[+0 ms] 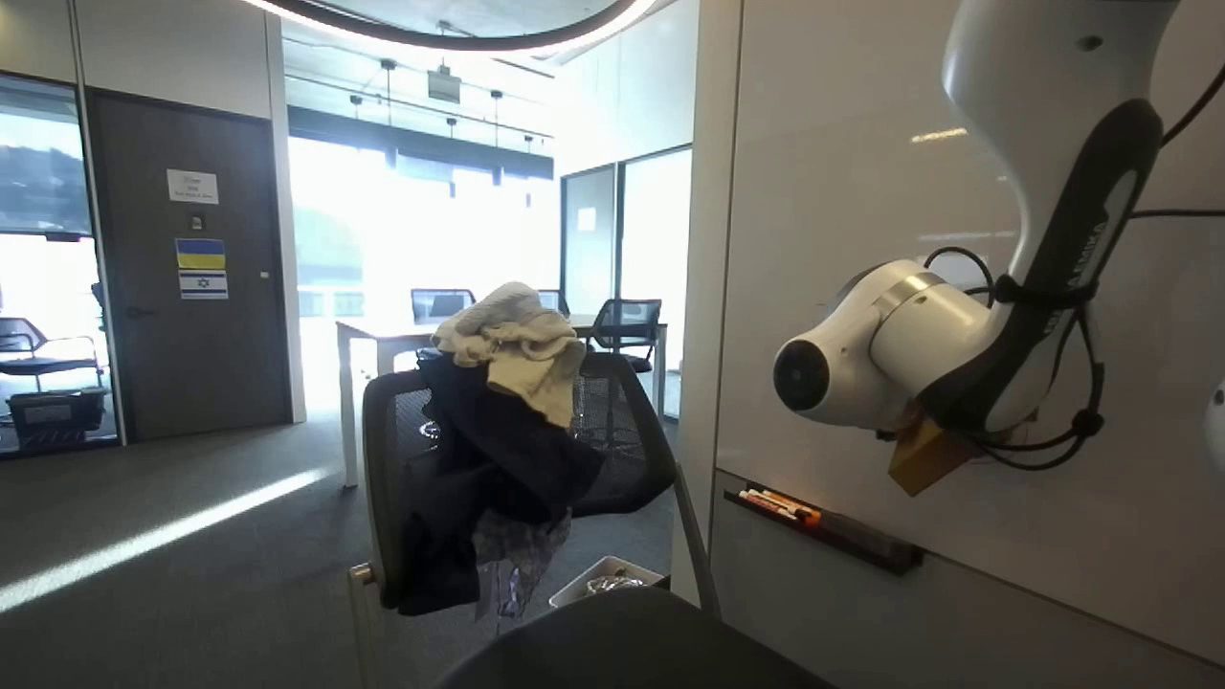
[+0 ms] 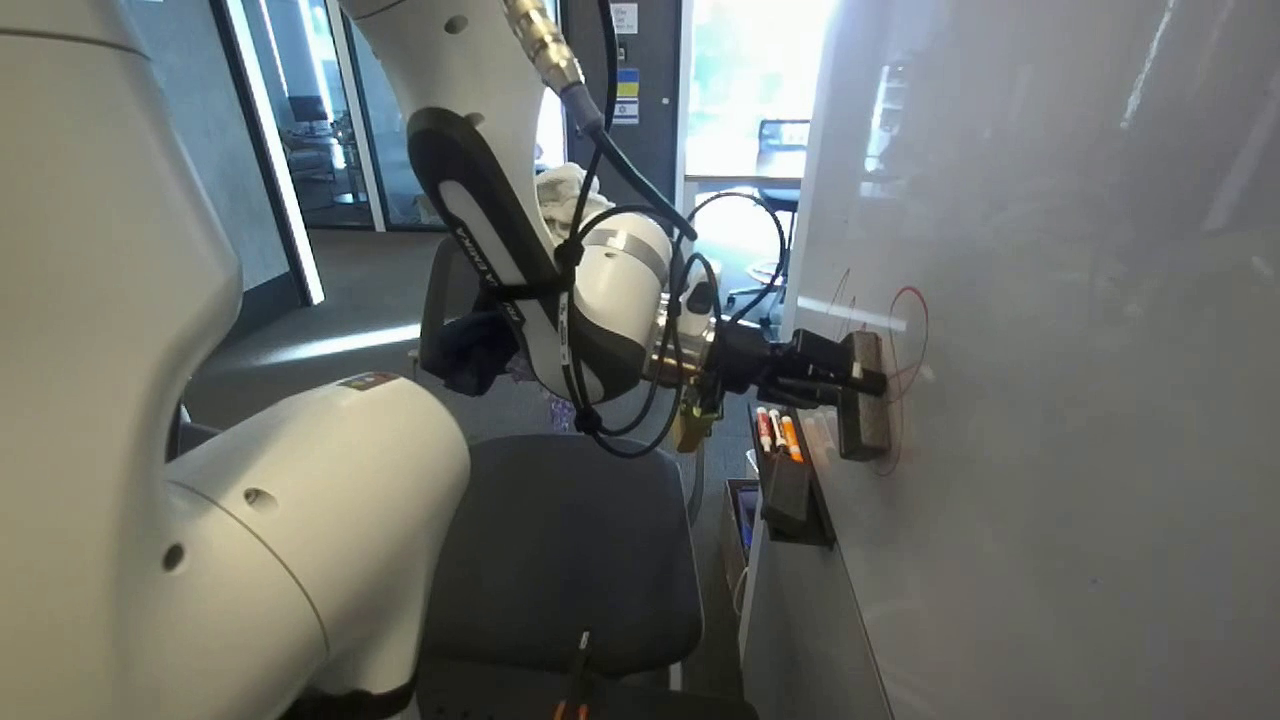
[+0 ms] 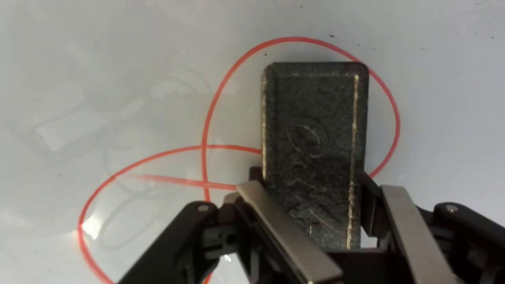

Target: Put the white cloth on the chair back rest then pick up the whiteboard eraser and erase then drawings on the board

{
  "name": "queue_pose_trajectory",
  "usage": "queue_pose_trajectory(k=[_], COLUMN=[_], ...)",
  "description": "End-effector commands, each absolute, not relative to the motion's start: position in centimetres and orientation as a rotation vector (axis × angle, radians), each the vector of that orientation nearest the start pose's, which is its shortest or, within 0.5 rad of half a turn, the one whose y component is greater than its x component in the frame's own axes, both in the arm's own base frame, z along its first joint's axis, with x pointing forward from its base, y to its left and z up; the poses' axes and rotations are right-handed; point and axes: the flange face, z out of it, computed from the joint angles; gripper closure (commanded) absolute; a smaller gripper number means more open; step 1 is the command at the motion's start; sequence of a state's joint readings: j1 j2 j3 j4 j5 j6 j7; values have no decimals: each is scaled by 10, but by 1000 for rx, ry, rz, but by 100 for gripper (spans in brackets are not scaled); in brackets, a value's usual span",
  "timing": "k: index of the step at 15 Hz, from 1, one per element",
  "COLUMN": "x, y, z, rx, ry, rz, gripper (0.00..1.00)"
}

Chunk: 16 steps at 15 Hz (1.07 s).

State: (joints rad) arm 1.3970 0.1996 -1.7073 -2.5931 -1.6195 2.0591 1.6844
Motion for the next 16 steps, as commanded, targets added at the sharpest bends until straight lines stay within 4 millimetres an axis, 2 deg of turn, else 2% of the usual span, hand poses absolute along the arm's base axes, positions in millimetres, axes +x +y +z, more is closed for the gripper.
queue_pose_trajectory(k=[1, 8, 11, 12, 16], x=[361, 329, 356, 361, 409], y=[-225, -228, -221, -203, -155], z=[312, 367, 378, 383, 404], rx=[1555, 1513, 1609, 1643, 1736], ry=[-769, -1056, -987, -956, -841], rz=[477, 515, 519, 524, 561], gripper=[69, 69, 69, 69, 69])
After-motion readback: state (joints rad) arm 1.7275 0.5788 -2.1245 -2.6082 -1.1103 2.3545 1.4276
